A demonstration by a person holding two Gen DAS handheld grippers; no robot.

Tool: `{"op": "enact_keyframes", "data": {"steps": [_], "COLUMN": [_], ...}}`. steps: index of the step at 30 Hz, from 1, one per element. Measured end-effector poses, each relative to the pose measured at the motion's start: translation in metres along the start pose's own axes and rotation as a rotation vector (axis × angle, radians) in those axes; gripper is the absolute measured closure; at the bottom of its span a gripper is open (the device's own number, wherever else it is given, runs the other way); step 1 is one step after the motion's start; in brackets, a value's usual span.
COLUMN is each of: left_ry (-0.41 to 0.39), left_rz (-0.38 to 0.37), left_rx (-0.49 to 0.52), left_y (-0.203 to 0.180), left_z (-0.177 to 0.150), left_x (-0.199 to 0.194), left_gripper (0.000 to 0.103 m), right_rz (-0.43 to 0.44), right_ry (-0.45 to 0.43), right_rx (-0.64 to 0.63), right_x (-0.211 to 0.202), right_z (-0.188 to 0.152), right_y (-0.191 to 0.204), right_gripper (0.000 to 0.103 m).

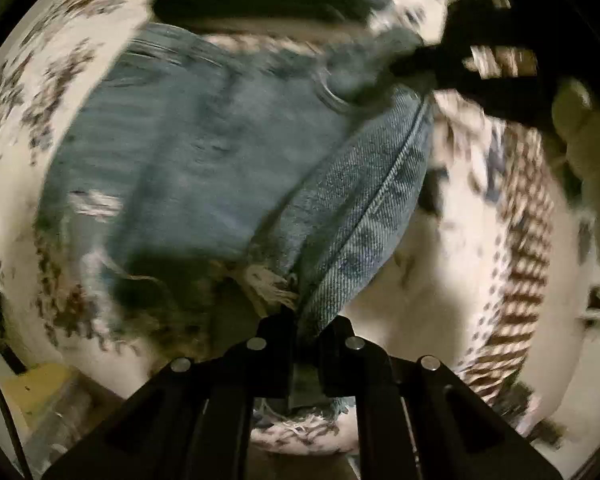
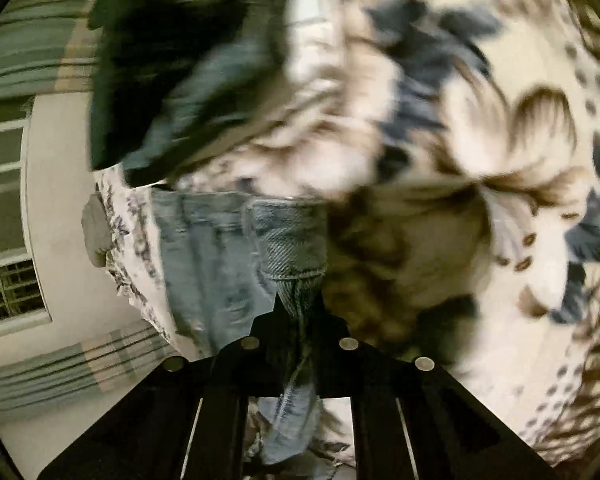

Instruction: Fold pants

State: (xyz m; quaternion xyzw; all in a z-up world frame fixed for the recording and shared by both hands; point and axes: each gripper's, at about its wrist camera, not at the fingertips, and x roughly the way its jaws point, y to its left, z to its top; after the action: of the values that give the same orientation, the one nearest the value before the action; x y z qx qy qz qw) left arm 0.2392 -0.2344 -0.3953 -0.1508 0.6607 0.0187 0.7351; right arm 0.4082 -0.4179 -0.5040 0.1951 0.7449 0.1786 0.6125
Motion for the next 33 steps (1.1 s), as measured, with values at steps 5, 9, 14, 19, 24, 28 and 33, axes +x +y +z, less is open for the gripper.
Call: {"op": "enact_keyframes", "data": {"steps": [5, 9, 14, 19, 24, 28, 33], "left_ry": [-0.096, -0.115, -0.079, -0.033, -0.011, -0.081, -0.134], "left_rz": [0.001, 0.004, -0.01, -0.045, -0.15, -0.202, -0.194], "left_rx": [-0.121, -0.207, -0.297, -0.366, -0.45, -0.559, -0.7], "left_y": [0.076, 0.129, 0.189, 0.244, 0.272, 0.293, 0.334], "left_z": [0.022, 0.043, 0.071, 0.085, 0.087, 0.082, 0.014], "left_x": [-0.056, -0.062, -0.041, -0.012, -0.013, -0.051, -0.046], "left_gripper": [0.097, 0.097, 0.097, 0.097, 0.085, 0.004, 0.003], "right_rz": [-0.048, -0.116, -0.234, -0.381, -0.357, -0.226, -0.255], "right_ry": [0.01, 0.037, 0.099, 0.139, 0.211, 0.216, 0.128], "right_rx": [-0.114, -0.233, -0.336, -0.383, -0.339, -0.326, -0.384], "right_x": [0.017, 0.073, 0.16, 0.241, 0.268, 0.242, 0.173], "right_z": [0.004, 0.017, 0.031, 0.04, 0.054, 0.047, 0.02], "right_y": [0.103, 0.198, 0.259, 0.285, 0.285, 0.288, 0.27], "right_gripper": [0.094, 0.095, 0.095, 0.095, 0.055, 0.015, 0.014]}}
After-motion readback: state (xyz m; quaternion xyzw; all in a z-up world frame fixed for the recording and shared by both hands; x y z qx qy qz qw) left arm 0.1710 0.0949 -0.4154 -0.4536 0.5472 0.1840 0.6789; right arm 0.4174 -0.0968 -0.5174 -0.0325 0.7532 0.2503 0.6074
